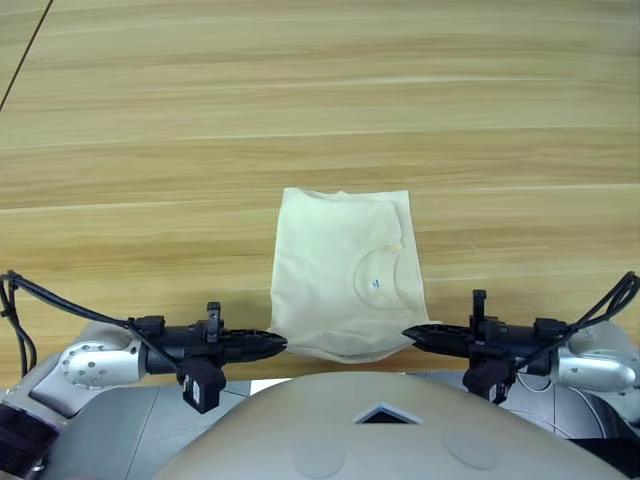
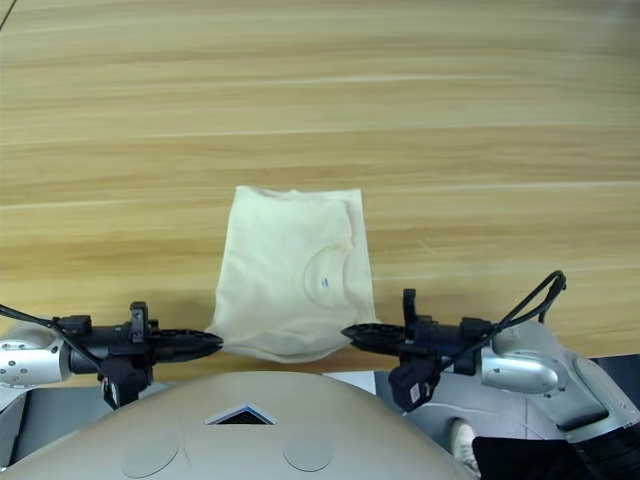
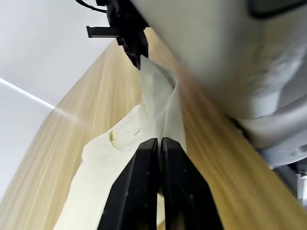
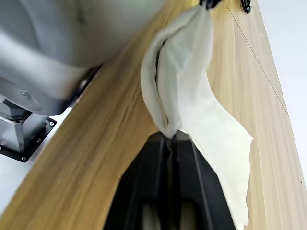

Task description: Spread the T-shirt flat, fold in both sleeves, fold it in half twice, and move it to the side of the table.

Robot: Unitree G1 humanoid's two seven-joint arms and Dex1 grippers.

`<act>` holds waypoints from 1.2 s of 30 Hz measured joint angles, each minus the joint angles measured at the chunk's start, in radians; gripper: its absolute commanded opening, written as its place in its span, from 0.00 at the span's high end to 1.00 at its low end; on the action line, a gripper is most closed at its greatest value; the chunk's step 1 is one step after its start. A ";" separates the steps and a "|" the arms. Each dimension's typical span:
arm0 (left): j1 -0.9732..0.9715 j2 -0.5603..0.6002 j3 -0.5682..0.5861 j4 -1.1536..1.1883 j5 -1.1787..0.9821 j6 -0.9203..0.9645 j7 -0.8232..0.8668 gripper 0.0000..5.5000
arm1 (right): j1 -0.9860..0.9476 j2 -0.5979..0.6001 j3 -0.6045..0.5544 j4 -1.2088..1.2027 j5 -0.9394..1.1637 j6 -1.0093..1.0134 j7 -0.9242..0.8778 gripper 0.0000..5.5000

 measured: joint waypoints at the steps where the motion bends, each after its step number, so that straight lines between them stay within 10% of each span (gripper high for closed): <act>1: -0.034 -0.037 0.011 0.015 0.012 0.039 0.014 1.00 | -0.018 0.008 -0.003 0.000 0.000 0.019 0.000 1.00; 36: -0.823 -0.620 -0.063 0.935 0.589 0.244 0.478 1.00 | -0.760 0.500 0.248 0.613 -0.601 0.477 -0.371 1.00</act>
